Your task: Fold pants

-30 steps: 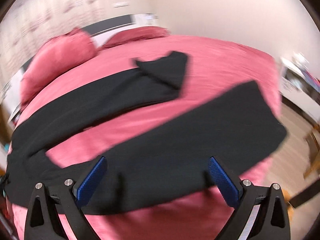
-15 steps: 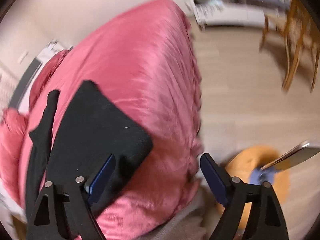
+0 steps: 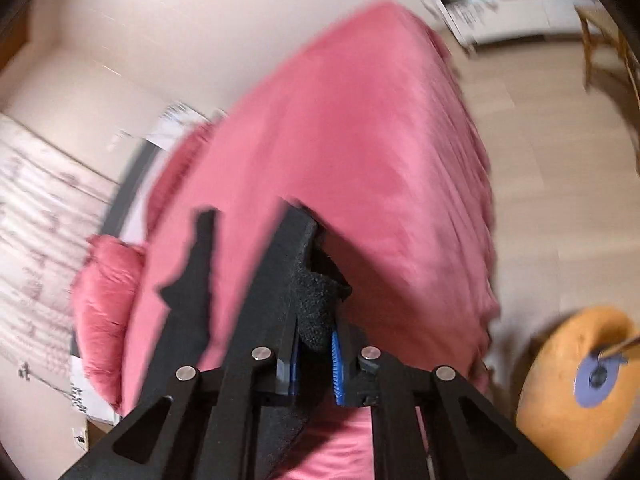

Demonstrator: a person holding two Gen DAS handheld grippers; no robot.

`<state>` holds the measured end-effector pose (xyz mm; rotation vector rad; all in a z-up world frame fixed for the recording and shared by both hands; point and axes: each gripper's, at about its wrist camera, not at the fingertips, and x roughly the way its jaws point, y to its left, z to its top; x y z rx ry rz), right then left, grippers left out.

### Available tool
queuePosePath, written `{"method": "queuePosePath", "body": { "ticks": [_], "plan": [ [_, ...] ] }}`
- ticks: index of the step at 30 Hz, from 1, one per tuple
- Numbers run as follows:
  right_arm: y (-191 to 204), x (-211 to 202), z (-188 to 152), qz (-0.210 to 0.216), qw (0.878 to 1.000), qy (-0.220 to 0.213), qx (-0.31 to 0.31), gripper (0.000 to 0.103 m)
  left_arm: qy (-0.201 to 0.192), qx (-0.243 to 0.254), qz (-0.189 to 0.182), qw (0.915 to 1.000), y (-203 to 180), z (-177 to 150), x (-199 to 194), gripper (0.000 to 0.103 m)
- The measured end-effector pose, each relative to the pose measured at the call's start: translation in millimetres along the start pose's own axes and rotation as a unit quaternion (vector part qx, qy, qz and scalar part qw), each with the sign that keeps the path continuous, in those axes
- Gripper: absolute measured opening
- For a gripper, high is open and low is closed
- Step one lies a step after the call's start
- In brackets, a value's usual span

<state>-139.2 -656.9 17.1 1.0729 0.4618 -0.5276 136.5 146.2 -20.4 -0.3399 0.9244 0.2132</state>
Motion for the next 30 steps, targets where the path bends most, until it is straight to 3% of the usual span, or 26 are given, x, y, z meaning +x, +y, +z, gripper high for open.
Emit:
{"method": "queuePosePath", "body": {
  "ticks": [4, 7, 9, 11, 15, 17, 19, 20, 24, 28, 30],
  "plan": [
    [15, -49, 7, 0.03, 0.998, -0.052, 0.012, 0.01, -0.006, -0.042, -0.019, 0.9989, 18, -6, -10, 0.094],
    [8, -70, 5, 0.045, 0.997, -0.051, 0.042, 0.009, 0.02, -0.086, -0.029, 0.9957, 35, -14, -8, 0.098],
    [3, -74, 4, 0.04, 0.997, -0.044, 0.041, 0.009, 0.051, -0.131, -0.054, 0.9885, 51, -25, 3, 0.097],
    [0, -71, 3, 0.033, 0.998, -0.035, 0.049, 0.009, 0.045, -0.147, -0.071, 0.9855, 57, -28, 2, 0.095],
    [-4, -55, 0, 0.048, 0.995, -0.017, 0.084, 0.009, 0.06, -0.186, -0.132, 0.9719, 64, -27, 1, 0.062],
    [2, -50, 0, 0.051, 0.996, -0.018, 0.078, 0.009, 0.067, -0.198, -0.143, 0.9675, 67, -27, 3, 0.057],
    [9, -47, 2, 0.056, 0.995, -0.019, 0.074, 0.009, 0.075, -0.208, -0.16, 0.9622, 72, -28, 4, 0.043],
    [11, -45, 4, 0.057, 0.995, -0.019, 0.074, 0.009, 0.083, -0.205, -0.165, 0.9611, 72, -27, 5, 0.031],
    [27, -35, 12, 0.037, 0.998, -0.008, 0.057, 0.009, 0.086, -0.169, -0.135, 0.9724, 50, -16, -11, 0.01],
    [56, -14, 29, 0.041, 0.996, 0.024, 0.072, 0.009, 0.086, -0.194, -0.174, 0.9616, 41, 16, -30, 0.009],
    [89, -5, 44, 0.059, 0.995, 0.037, 0.067, 0.009, 0.081, -0.199, -0.195, 0.9569, 37, 37, -42, 0.008]
  ]
}}
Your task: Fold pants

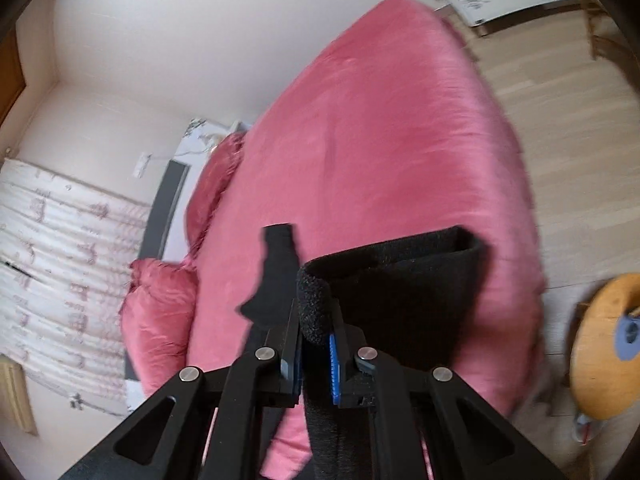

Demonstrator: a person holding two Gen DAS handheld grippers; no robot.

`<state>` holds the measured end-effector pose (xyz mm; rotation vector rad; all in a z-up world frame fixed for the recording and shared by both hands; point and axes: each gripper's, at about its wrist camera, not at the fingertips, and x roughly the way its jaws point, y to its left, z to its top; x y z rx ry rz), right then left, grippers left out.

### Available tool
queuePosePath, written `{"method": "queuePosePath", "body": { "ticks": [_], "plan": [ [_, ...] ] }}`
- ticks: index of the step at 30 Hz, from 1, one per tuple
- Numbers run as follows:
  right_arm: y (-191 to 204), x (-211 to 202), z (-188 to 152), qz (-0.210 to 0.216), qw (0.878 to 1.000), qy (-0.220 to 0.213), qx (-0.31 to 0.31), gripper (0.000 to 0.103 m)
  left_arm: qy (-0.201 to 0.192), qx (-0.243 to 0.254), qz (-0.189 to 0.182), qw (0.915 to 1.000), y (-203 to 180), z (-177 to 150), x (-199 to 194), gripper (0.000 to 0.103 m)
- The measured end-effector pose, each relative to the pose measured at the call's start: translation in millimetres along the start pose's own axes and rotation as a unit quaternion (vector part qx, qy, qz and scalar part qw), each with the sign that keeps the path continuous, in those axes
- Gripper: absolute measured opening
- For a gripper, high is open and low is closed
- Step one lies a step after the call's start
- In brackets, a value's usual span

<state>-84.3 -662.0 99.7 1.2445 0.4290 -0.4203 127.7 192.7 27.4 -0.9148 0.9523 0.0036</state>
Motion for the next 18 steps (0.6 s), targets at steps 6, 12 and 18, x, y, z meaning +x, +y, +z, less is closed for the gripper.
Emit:
{"method": "queuePosePath", "body": {
  "ticks": [6, 12, 18],
  "plan": [
    [127, -27, 36, 0.145, 0.987, -0.031, -0.055, 0.009, -0.027, 0.004, -0.053, 0.9982, -33, 31, -38, 0.008],
    [109, -75, 49, 0.141, 0.982, -0.086, -0.092, 0.009, 0.002, 0.002, -0.024, 0.9997, 7, 19, -28, 0.008],
    [-49, -22, 37, -0.043, 0.999, -0.013, 0.002, 0.009, 0.073, -0.026, 0.049, 0.9958, 73, -36, 10, 0.009]
  ]
}}
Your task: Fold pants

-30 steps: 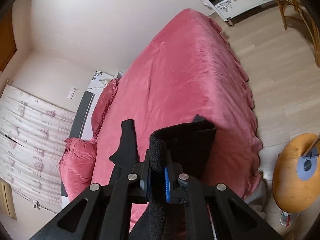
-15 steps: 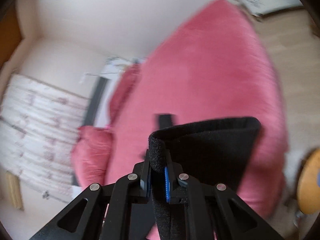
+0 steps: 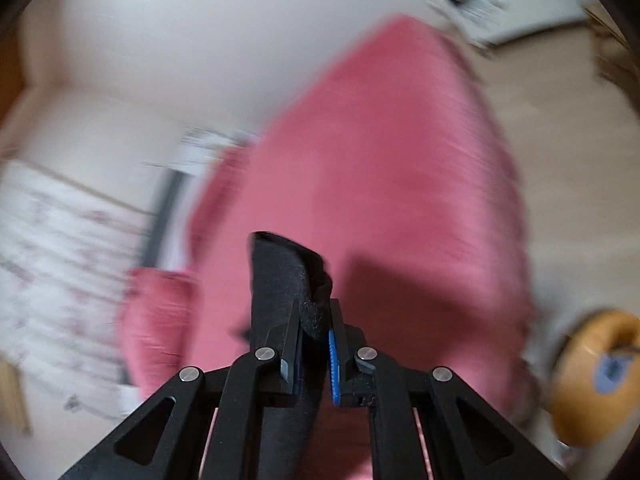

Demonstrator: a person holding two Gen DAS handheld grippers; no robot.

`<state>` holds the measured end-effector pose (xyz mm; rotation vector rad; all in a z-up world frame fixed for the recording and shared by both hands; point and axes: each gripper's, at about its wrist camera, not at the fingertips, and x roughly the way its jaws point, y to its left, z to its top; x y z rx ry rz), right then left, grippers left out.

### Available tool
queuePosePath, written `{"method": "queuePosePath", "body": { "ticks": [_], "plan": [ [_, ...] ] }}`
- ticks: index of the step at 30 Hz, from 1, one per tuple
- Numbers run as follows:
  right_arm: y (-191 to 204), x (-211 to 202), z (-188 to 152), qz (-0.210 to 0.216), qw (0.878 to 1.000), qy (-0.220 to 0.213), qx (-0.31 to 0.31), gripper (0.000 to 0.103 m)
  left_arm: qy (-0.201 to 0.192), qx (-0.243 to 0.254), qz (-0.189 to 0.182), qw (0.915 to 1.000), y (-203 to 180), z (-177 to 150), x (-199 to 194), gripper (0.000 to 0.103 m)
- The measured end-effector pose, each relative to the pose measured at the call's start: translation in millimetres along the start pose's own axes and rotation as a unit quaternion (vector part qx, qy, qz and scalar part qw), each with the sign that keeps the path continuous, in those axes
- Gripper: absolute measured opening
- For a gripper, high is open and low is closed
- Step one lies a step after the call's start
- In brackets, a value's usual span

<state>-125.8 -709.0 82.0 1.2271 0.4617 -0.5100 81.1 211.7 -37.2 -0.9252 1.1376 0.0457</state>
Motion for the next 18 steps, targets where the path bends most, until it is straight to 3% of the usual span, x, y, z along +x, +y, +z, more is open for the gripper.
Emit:
{"method": "queuePosePath", "body": {
  "ticks": [3, 7, 10, 13, 15, 16, 18],
  "plan": [
    [-54, 31, -16, -0.061, 0.998, 0.026, 0.023, 0.009, -0.012, -0.003, 0.001, 0.9999, 7, -7, 2, 0.009],
    [-83, 42, -19, -0.103, 0.994, 0.013, 0.019, 0.009, -0.008, 0.007, 0.007, 0.9999, 0, -2, -4, 0.009],
    [-74, 31, -14, -0.08, 0.997, -0.002, 0.015, 0.007, -0.022, 0.02, -0.02, 0.9994, -13, 0, -26, 0.009],
    [-50, -13, 4, -0.042, 0.996, -0.08, -0.003, 0.004, -0.029, 0.036, -0.026, 0.9986, -21, 0, -38, 0.009],
    [-41, -34, 14, -0.063, 0.991, -0.114, -0.033, 0.004, -0.023, 0.076, 0.014, 0.9967, -26, -1, -28, 0.014],
    [-36, -36, 17, -0.087, 0.988, -0.11, -0.061, 0.006, -0.014, 0.099, 0.05, 0.9937, -29, -2, -19, 0.019],
    [-31, -25, 13, -0.128, 0.984, -0.068, -0.101, 0.019, -0.009, 0.122, 0.122, 0.9849, -30, -8, -6, 0.04]
  ]
}}
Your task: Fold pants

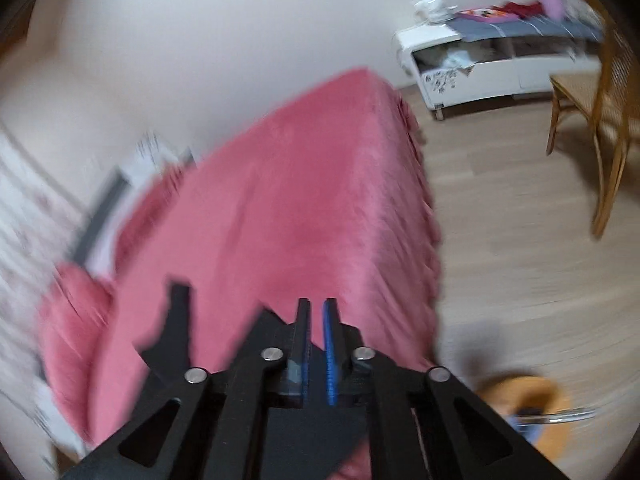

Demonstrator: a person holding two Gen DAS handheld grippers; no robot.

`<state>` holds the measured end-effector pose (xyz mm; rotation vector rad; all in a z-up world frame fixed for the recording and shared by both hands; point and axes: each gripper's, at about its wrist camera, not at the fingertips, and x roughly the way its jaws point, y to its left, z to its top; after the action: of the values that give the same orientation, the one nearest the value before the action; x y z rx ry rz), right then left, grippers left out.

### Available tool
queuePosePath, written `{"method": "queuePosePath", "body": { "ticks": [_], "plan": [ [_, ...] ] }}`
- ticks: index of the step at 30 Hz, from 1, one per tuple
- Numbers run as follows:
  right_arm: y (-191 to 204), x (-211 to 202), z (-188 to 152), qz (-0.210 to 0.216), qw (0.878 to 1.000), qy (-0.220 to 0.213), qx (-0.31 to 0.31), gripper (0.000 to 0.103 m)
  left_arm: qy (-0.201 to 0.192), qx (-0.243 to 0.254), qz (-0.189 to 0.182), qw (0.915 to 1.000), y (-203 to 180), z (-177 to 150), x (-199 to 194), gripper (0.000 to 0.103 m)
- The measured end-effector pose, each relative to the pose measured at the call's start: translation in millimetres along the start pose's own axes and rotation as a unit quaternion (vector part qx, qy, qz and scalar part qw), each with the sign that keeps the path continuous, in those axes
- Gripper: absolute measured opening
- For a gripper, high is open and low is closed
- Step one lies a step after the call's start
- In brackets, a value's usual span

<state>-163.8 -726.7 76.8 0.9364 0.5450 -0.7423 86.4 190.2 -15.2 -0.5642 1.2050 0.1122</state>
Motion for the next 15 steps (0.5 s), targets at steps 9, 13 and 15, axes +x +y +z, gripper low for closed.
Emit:
{"method": "queuePosePath", "body": {
  "ticks": [9, 13, 15],
  "plan": [
    [119, 87, -106, 0.022, 0.97, 0.112, -0.213, 0.04, -0.219, -0.065, 0.104, 0.9681, 3, -4, -71, 0.061],
    [200, 118, -148, 0.039, 0.943, 0.124, -0.305, 0.043, -0.206, 0.007, 0.086, 0.9747, -49, 7, -49, 0.063],
    [235, 130, -164, 0.051, 0.933, 0.124, -0.334, 0.049, -0.199, 0.061, 0.091, 0.974, -84, 7, -29, 0.063]
  ]
}}
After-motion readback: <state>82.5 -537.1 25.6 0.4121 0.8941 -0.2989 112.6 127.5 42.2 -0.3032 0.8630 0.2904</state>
